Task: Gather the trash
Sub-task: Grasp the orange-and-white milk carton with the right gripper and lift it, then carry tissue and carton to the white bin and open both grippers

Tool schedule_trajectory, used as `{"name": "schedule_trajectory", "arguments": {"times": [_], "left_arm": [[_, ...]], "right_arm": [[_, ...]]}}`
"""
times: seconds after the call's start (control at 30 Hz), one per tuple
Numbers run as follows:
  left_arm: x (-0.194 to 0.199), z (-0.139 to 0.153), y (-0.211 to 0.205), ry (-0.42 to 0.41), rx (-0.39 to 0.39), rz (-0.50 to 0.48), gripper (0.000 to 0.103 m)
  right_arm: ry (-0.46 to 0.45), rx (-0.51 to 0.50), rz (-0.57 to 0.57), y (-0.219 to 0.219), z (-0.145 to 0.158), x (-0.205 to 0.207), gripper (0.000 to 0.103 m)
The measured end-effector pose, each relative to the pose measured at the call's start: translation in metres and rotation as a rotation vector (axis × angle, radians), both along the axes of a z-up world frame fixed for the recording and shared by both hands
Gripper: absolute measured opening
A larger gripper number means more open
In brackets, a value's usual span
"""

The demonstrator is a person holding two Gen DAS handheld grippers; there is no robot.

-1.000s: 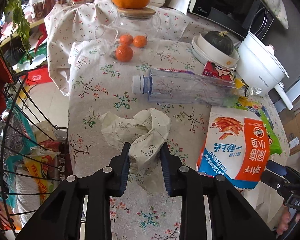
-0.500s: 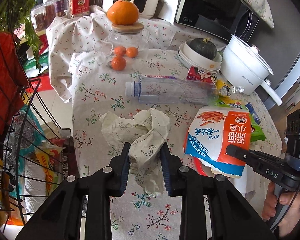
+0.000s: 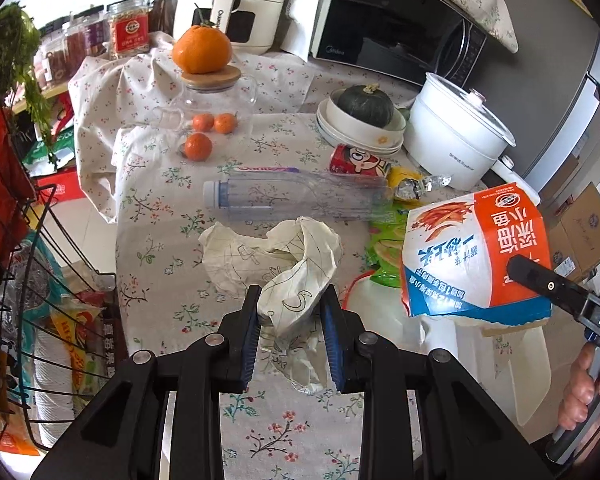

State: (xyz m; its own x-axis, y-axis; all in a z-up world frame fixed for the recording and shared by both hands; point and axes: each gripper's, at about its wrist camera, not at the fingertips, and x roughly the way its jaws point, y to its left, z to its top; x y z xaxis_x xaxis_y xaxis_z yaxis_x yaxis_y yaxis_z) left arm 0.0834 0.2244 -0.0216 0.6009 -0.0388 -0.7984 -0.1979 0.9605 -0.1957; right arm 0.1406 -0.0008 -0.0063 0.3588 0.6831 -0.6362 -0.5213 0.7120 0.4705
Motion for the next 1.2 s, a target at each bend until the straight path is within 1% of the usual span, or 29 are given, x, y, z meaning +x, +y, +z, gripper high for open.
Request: {"name": "schedule_trajectory", "arguments": {"times": [0.1,0.23,0.33,0.47,0.67,0.77,1.0,1.1,1.2], "left_arm": [[0.006,0.004,-0.023,-0.011,-0.005,-0.046,0.030],[0.016,0.011,-0.063,-0.030,-0.015,-0.121,0.030],[0.024,0.016,-0.098,-0.046,-0.027,-0.186,0.030],[0.034,0.018,-0.151,-0.052,-0.024,-0.284,0.030],[0.043,0.010,-0.226,-0.034,-0.013,-0.416,0.030],[0.044,0.003,-0.257,-0.023,-0.007,-0.475,0.030],[0.040,-0.017,-0.323,0.017,0.006,-0.598,0.030],[0.038,-0.023,-0.346,0.028,-0.006,-0.630,0.030],[0.034,-0.030,-0.371,0.037,-0.001,-0.667,0.030]], "right_arm": [[-0.026,0.005,-0.044,-0.028,0.012,-0.001,0.002],[-0.052,-0.015,-0.118,-0.070,0.020,-0.001,0.002],[-0.050,-0.035,-0.180,-0.108,0.022,-0.004,0.002],[-0.032,-0.066,-0.270,-0.161,0.024,-0.008,0.002],[-0.014,-0.100,-0.394,-0.237,0.021,-0.026,0.002],[0.003,-0.123,-0.446,-0.268,0.016,-0.034,0.002],[0.090,-0.212,-0.549,-0.331,-0.012,-0.046,0.002],[0.161,-0.250,-0.587,-0.353,-0.028,-0.048,0.002],[0.253,-0.295,-0.604,-0.371,-0.053,-0.050,0.002]]}}
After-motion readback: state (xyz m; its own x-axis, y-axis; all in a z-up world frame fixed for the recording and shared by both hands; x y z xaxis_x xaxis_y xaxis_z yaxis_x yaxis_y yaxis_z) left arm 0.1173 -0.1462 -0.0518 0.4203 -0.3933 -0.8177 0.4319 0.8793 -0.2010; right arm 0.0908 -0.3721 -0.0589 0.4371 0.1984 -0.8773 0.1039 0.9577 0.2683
